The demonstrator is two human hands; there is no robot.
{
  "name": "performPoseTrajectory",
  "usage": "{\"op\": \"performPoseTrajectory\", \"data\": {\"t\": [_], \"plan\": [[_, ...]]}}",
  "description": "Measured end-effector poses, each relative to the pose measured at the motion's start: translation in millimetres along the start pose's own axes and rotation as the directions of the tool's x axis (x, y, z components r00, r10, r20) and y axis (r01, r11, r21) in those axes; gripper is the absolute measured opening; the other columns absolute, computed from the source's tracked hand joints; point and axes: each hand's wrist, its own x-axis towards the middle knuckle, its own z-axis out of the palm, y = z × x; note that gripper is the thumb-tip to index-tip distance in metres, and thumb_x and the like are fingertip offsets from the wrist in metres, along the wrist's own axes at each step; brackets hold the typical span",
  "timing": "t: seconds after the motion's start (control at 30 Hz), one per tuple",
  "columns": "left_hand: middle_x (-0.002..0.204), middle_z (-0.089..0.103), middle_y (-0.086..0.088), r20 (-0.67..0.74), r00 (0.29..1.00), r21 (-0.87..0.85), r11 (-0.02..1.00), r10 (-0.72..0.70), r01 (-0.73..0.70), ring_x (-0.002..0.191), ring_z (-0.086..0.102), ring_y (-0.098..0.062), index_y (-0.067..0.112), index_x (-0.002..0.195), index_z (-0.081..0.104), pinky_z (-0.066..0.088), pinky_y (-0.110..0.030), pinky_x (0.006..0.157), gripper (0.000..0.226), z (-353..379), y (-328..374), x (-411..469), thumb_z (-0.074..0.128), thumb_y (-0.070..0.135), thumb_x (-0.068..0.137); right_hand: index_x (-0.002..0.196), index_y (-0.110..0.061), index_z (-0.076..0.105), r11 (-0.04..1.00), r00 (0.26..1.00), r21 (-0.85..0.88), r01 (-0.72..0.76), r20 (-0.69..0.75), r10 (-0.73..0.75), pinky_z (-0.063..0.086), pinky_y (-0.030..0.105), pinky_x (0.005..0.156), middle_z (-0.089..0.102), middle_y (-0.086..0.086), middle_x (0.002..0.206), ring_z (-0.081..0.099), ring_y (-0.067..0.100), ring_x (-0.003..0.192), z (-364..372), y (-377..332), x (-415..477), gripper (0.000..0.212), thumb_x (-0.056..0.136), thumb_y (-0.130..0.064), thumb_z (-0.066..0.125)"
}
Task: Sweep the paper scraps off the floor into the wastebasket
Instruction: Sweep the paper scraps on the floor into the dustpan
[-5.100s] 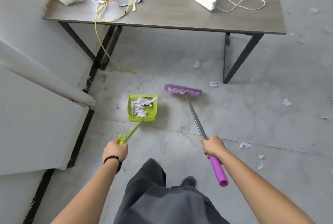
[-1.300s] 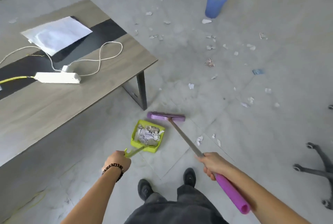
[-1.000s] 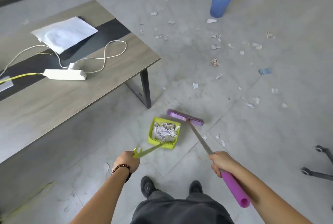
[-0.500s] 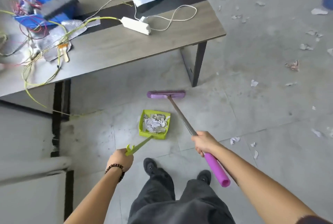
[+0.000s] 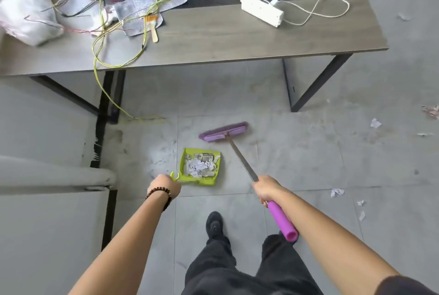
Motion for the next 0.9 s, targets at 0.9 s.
{"op": "performPoseTrajectory", "data": {"t": [0.9], "plan": [[0.065,0.058,-0.001,0.166,0.906,0.417,0.805,0.39,-0.423,0.056,0.054,-0.022,0.017,0.079,0.062,0.037,-0.019,0.047,0.012,9,45,-15,0.05,0.015,0.081,0.089,-0.01,0.056,0.483,0.964,0.875,-0.022,-0.111,0.243,0.03,0.015,0.035,0.044,0.006,0.052,0.036,0.013,0.031,34,88,-100,0.011,0.097,-0.014,0.05]]}}
